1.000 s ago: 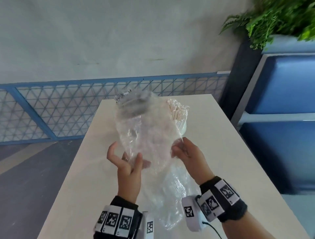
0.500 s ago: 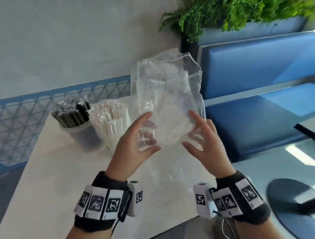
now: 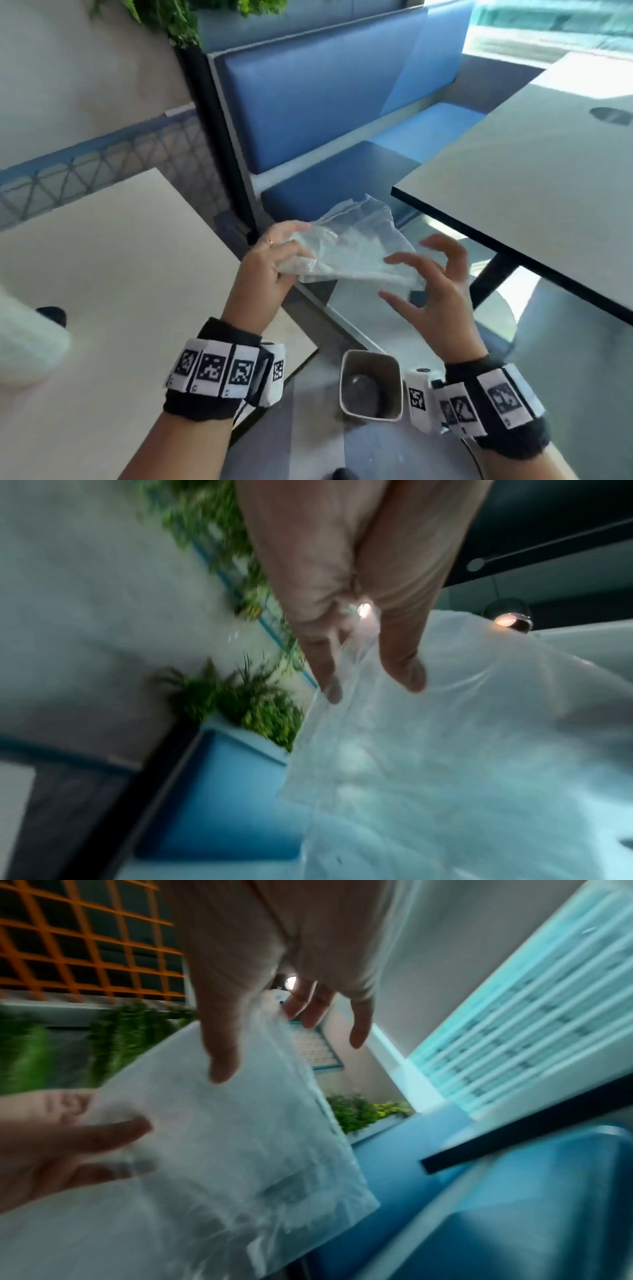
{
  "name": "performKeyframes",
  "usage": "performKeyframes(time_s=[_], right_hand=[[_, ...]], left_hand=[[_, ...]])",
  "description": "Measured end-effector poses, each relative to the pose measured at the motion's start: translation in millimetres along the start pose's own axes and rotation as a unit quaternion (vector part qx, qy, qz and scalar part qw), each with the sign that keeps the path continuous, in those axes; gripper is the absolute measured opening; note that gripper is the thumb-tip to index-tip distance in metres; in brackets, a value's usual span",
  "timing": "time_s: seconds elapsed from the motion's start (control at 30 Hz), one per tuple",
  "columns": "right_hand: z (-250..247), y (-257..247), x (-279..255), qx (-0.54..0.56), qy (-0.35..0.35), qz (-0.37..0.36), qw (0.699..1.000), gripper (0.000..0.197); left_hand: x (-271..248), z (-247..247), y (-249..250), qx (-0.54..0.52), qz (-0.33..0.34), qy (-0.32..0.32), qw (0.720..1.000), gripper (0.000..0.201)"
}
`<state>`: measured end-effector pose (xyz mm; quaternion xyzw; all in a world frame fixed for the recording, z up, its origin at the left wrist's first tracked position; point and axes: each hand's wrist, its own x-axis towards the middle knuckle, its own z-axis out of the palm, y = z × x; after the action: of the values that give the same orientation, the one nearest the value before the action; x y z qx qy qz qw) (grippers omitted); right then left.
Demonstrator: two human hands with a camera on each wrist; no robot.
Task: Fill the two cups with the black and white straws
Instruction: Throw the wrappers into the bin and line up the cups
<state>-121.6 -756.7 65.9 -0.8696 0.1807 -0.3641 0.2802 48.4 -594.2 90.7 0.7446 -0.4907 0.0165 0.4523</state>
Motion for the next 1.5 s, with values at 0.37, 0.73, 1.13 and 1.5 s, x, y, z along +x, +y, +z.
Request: performKeyframes(time_s=[0.37, 0.73, 1.13, 1.5], right_hand=[[4.3, 163.4, -117.8, 0.014, -0.110, 0.317, 0.942, 0.039], [136.9, 285.2, -225.8, 0.074, -0.164, 0.457, 0.871, 0.049], [228.2, 357.5, -287.7, 0.000, -0.145, 0.375, 0.916, 0.028], [286.0, 415.8, -292.2, -0.110, -0.405, 0.451, 0.787, 0.020]], left_hand=[[-13.0, 180.9, -25.2, -0.074, -0.101, -0.233, 0.964, 0.026], [-99.0, 321.5, -166.8, 0.063, -0.295, -0.314, 0.900, 0.024], [-169.4, 431.0, -270.0, 0.033, -0.423, -0.361, 0.830, 0.018], [-192.1, 509.5, -317.3, 0.206, -0.268, -0.545, 0.767, 0.040]])
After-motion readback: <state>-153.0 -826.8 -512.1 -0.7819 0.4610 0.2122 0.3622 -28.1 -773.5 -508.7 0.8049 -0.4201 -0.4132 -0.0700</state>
